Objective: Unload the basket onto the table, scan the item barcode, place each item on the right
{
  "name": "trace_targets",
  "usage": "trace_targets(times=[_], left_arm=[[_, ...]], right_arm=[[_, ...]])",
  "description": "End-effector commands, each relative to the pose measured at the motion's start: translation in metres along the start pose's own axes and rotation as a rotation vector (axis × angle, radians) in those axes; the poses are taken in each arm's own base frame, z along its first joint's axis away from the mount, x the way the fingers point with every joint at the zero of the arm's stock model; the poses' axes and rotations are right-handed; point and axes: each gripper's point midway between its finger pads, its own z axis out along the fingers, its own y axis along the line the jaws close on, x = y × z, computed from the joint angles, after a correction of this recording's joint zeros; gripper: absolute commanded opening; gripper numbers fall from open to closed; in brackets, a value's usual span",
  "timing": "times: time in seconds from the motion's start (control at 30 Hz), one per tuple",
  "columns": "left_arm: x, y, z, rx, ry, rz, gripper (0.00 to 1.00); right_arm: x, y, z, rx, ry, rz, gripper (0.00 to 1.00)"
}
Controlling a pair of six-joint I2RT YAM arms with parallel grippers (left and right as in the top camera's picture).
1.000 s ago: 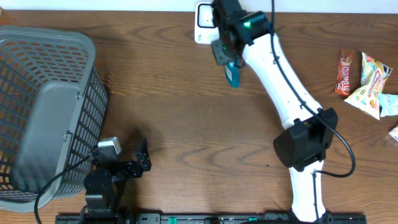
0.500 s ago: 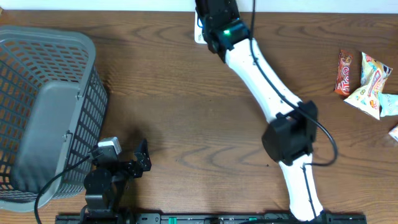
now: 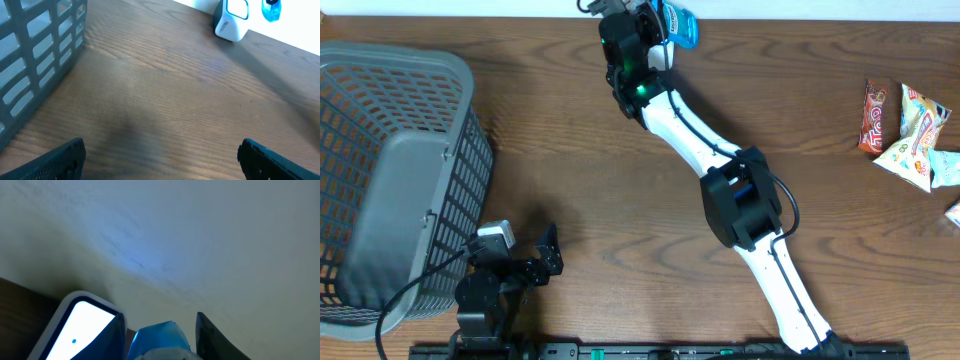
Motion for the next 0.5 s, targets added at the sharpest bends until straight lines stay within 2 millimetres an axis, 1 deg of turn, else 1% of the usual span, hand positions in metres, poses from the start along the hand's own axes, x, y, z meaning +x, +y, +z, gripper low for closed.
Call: trace_targets(times=[0.0,0.07,0.1,0.23,0.33,0.37,0.4,0.47], left_arm=[[0.010,0.001,0.002,0.004,0.032,0.010,0.98],[0.010,0.001,0.002,0.004,0.032,0.010,0.98],[0.010,0.001,0.002,0.004,0.032,0.010,0.98],[0.010,0.001,0.002,0.004,0.032,0.010,0.98],[0.010,0.001,0.002,0.004,0.032,0.010,0.98],[0.010,0.001,0.002,0.004,0.032,0.010,0.98],[0.010,0.001,0.002,0.004,0.032,0.010,0.98],[0.010,0.001,0.002,0.004,0.032,0.010,0.98]], right_arm=[[-0.007,-0.035,-0.004,0.114,0.049,-0.041,0.01],[0.006,-0.049,-0.005,0.180,0.125,-0.073,0.02],[0.028,-0.065,-0.001,0.244,0.220,-0.119,0.02],[0.086,-0.109,0.012,0.380,0.430,-0.180,0.01],[0.123,-0.147,0.021,0.473,0.554,-0.223,0.01],[0.132,-0.154,0.024,0.480,0.581,-0.242,0.01],[0.150,-0.166,0.030,0.485,0.627,-0.274,0.01],[0.175,-0.175,0.037,0.461,0.679,-0.304,0.01]])
